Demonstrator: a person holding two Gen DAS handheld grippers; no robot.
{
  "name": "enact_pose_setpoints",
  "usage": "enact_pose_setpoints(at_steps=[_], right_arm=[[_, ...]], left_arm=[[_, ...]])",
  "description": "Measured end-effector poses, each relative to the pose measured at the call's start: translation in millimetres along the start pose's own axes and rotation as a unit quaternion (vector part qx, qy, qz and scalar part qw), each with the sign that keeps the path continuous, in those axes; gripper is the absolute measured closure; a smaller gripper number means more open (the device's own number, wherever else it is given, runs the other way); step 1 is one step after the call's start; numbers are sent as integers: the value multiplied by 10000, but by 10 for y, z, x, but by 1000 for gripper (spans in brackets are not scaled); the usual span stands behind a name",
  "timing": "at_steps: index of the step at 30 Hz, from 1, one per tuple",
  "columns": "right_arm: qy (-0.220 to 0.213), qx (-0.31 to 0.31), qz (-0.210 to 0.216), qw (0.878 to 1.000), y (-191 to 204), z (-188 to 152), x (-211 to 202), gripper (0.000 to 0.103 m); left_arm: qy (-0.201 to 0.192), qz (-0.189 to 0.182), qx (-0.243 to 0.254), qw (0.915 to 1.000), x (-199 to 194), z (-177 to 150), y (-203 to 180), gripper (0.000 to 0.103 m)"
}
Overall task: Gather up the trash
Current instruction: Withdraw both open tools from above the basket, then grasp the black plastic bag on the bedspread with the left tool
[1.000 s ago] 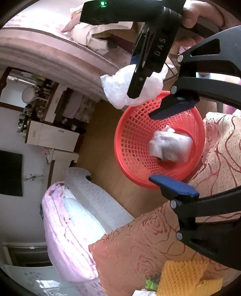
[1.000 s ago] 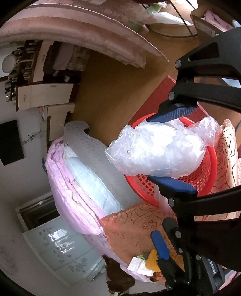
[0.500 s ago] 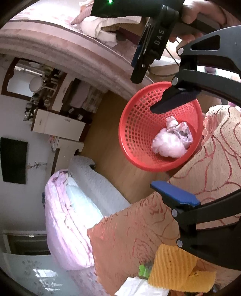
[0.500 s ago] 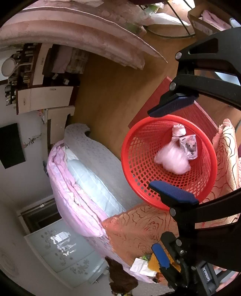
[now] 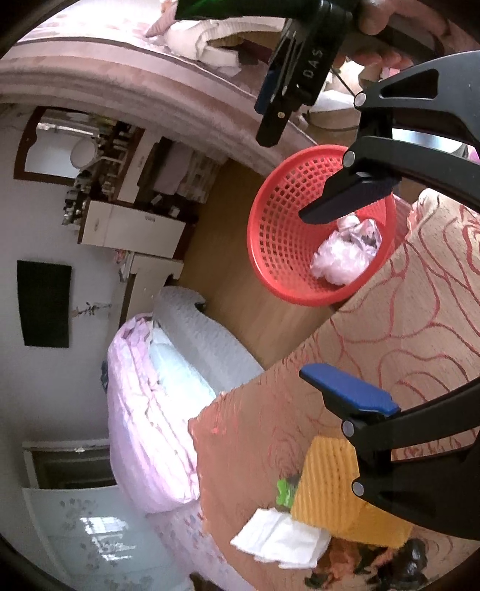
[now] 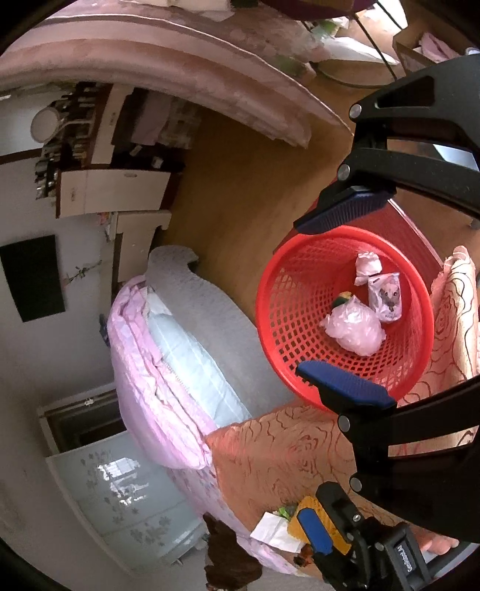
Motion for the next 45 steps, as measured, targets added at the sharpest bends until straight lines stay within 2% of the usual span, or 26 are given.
enact_pose_setpoints(at_steps=[10, 26, 41, 45], right_arm=[[-198, -311, 181, 9992, 261, -19, -183, 34], [-178, -448, 413, 9980, 588, -127, -273, 34], [-33, -501, 823, 9953, 997, -291, -331, 34], [17, -563, 849, 9948, 1030, -342, -319, 34]], left_arm=[[-17, 195, -158, 9997, -190, -118, 155, 28], [-64, 432, -447, 9980, -467, -329, 445, 28], [37, 773, -1063, 9913, -674, -587, 994, 28], [-36, 994, -1243, 9872, -808, -635, 1243, 28]])
Point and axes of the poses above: each gripper's, at about its wrist camera, not at the fingertips, and x roughly the way its jaws point, y to its left, z to its top, the point moved 4 cm from there along x, roughly the way its jaws point, and after that the axes turned 13 degrees about x, right-handed, at the moved point
